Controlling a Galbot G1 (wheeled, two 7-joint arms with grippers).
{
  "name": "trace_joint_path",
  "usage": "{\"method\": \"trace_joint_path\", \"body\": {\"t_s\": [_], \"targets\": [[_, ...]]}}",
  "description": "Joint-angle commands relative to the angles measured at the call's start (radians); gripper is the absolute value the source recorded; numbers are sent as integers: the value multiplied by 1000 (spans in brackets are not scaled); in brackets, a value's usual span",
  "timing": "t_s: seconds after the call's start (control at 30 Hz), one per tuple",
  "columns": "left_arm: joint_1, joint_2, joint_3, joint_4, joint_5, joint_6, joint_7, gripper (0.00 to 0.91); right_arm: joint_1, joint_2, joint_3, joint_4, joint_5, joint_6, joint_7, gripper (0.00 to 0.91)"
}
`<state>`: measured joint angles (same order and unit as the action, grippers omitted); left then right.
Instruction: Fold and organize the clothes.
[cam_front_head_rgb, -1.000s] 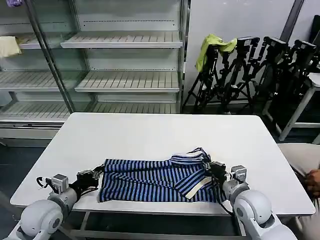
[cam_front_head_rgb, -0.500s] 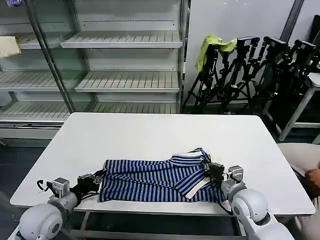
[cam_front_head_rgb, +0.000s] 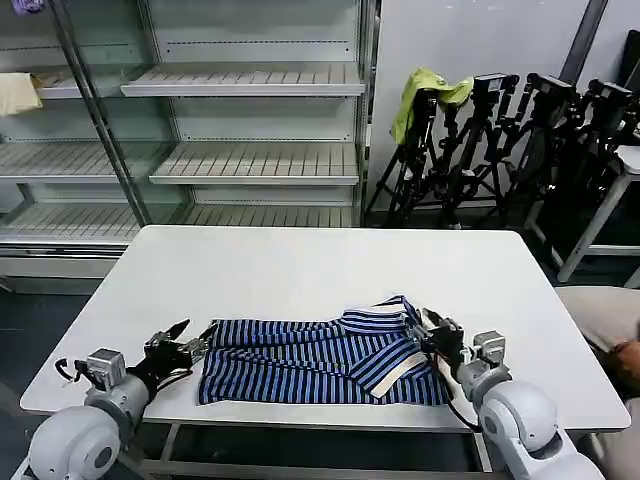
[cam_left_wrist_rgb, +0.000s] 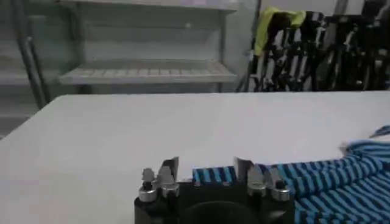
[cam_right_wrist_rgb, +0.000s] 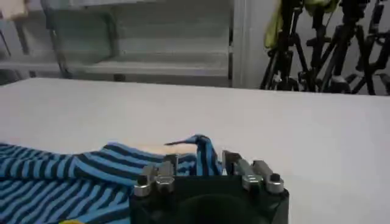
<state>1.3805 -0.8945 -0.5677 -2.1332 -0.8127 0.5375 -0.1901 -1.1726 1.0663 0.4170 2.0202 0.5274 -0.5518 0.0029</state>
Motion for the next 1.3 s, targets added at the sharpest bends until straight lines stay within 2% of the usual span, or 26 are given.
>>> {"method": "trace_joint_path", "body": {"t_s": [0.03,0.4,0.9,0.93,0.97,1.0,1.3], "targets": [[46,-79,77,-26,-96,-29,-236,907,-46,9,35,74,-43,1,-11,907],[1,-121,124,4,-96,-85,-235,907,-53,11,48,77,-48,5,-9,907],[-21,-145,179,46,-65,-80,-267,907,-54,25,42,76,-67,5,-6,907],[-18,-147,180,45,-66,-80,-266,453,-54,26,42,77,-67,5,-6,907],[-14,-148,182,42,-66,-81,-264,322,-55,26,42,77,-68,5,-6,907],[-11,-149,184,38,-66,-82,-261,131,-55,26,42,77,-68,5,-6,907],[-32,-159,183,73,-55,-95,-256,50,-70,34,40,79,-82,9,-6,907]]}}
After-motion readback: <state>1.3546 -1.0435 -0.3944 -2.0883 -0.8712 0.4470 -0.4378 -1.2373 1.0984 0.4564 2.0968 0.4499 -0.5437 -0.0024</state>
